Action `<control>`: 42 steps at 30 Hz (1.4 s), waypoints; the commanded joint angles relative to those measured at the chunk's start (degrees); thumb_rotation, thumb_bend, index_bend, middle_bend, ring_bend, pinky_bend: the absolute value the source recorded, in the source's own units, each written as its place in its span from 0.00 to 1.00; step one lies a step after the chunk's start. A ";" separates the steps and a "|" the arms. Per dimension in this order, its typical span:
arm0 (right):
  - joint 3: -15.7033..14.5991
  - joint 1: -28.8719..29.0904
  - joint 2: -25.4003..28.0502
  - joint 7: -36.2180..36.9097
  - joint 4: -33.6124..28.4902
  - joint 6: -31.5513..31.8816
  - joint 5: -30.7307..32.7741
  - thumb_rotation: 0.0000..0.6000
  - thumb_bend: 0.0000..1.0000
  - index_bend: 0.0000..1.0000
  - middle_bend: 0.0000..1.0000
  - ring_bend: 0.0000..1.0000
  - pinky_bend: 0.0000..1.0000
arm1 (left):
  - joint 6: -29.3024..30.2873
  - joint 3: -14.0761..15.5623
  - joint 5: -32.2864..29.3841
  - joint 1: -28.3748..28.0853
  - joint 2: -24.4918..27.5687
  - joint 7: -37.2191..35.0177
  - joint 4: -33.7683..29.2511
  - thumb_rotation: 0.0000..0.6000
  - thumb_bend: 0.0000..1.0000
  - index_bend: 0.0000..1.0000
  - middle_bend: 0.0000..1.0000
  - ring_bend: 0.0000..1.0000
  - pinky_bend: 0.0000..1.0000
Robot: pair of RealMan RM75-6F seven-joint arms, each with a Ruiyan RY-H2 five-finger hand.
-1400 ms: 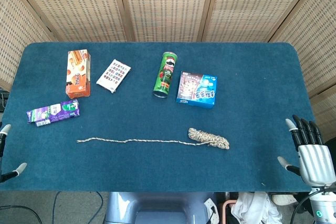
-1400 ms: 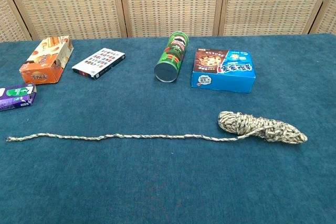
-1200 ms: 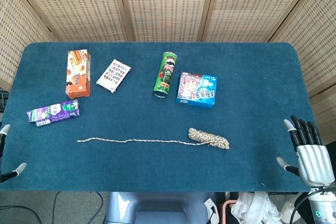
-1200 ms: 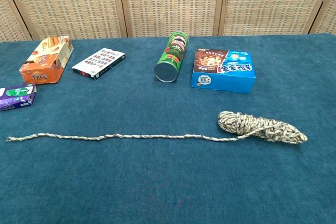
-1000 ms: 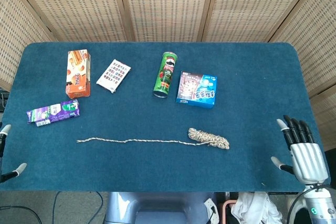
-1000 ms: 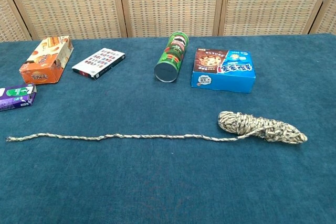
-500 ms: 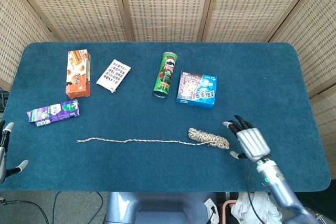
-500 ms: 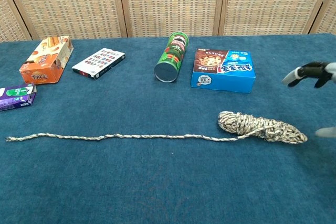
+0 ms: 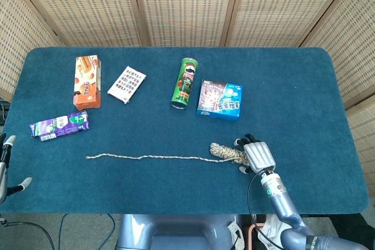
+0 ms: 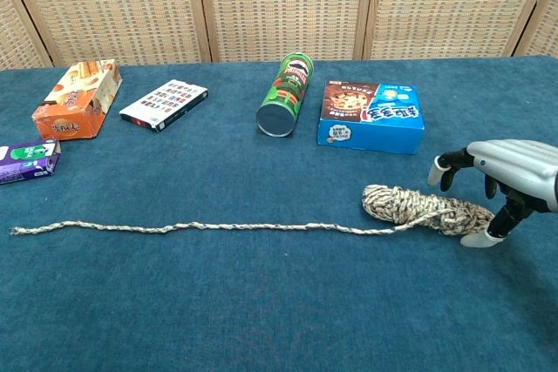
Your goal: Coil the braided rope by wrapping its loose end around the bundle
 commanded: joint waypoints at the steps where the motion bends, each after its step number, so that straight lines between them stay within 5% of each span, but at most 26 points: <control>1: -0.03 0.15 -0.82 -0.75 0.64 0.81 0.59 1.00 0.01 0.31 0.35 0.20 0.48 | -0.04 0.05 -0.01 -0.03 0.00 -0.03 0.00 1.00 0.06 0.00 0.00 0.00 0.00; 7: -0.25 0.52 -1.94 -1.53 1.97 0.90 1.93 1.00 0.05 0.35 0.39 0.26 0.53 | 0.03 0.12 -0.06 -0.06 0.02 -0.03 -0.04 1.00 0.06 0.00 0.00 0.00 0.00; 17: -0.67 1.23 -3.13 2.76 4.32 1.49 -0.49 1.00 0.33 0.59 0.64 0.47 0.69 | -0.28 0.22 -0.34 -0.34 -0.16 0.35 0.15 1.00 0.06 0.00 0.00 0.00 0.00; 24: -0.65 1.88 -2.30 9.27 4.37 2.39 -4.95 1.00 0.43 0.64 0.67 0.48 0.69 | -0.49 0.34 -0.02 -0.64 -0.33 0.31 0.36 1.00 0.06 0.00 0.00 0.00 0.00; 34: 4.79 6.84 1.49 13.17 -2.73 -1.85 -3.09 1.00 0.44 0.66 0.68 0.49 0.69 | -6.04 -1.40 1.71 -6.35 -1.93 2.17 3.91 1.00 0.10 0.00 0.00 0.00 0.00; 42: 5.88 8.27 2.82 8.14 -6.35 -0.58 -1.13 1.00 0.45 0.66 0.68 0.49 0.69 | -14.69 -1.63 2.37 -12.37 -6.52 -2.00 8.54 1.00 0.16 0.26 0.00 0.00 0.00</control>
